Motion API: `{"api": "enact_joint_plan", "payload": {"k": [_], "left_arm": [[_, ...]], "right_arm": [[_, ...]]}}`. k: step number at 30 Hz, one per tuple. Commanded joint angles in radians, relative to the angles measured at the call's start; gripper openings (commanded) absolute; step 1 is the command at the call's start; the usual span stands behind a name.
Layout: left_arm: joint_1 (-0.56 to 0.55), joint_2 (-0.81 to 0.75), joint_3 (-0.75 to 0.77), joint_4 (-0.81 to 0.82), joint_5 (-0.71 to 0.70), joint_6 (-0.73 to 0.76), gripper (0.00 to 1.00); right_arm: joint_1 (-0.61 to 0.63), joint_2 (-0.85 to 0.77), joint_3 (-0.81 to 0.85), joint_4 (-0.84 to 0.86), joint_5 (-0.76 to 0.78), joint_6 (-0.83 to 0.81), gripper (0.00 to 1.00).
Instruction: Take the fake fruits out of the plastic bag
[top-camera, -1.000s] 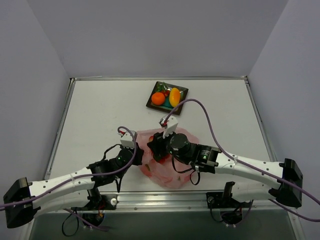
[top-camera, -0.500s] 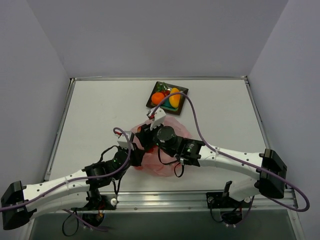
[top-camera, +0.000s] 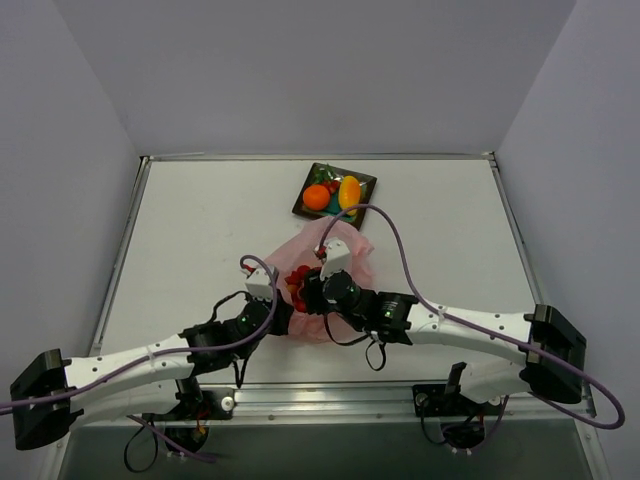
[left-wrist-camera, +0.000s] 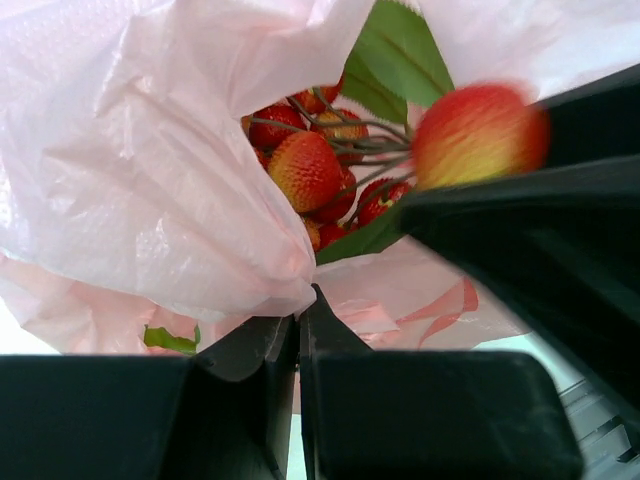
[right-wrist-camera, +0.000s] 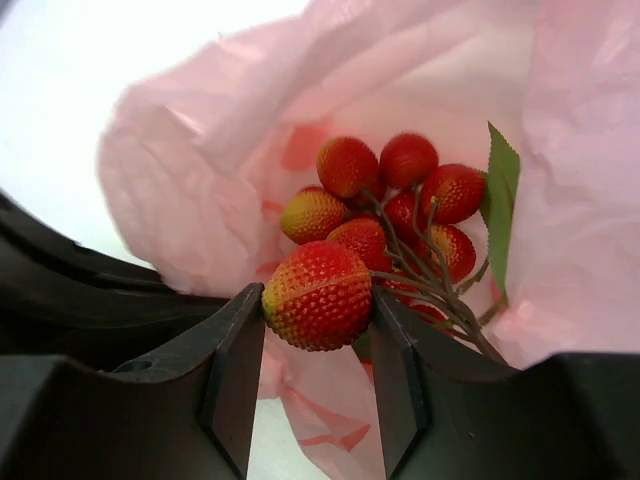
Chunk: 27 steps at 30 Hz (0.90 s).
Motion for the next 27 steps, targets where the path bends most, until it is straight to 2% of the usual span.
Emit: {"api": "enact_joint_plan", "payload": {"k": [1,5,8,14,20,27], "left_arm": [[-0.004,0.02,0.014,0.049,-0.004,-0.016,0.02],[-0.003,0.049,0.028,0.055,-0.004,-0.01,0.02],[-0.004,0.049,0.028,0.054,-0.003,-0.005,0.02],[-0.004,0.067,0.036,0.069,-0.004,-0.011,0.02],[-0.004,0.086,0.06,0.077,-0.006,-0.004,0.02],[-0.004,-0.038,0.028,0.003,-0.059,-0.028,0.02]], "right_arm": [[0.007,-0.126,0.077,0.073,0.064,-0.05,0.02],[0.007,-0.17,0.086,0.162,0.058,-0.082,0.03],[0.007,-0.151,0.105,0.152,0.05,-0.079,0.02],[0.007,-0.177,0.106,0.285,-0.051,-0.069,0.02],[0.007,-0.076,0.174,0.429,-0.213,-0.006,0.02],[0.012,-0.165,0.197,0.399,-0.164,-0.041,0.01]]}}
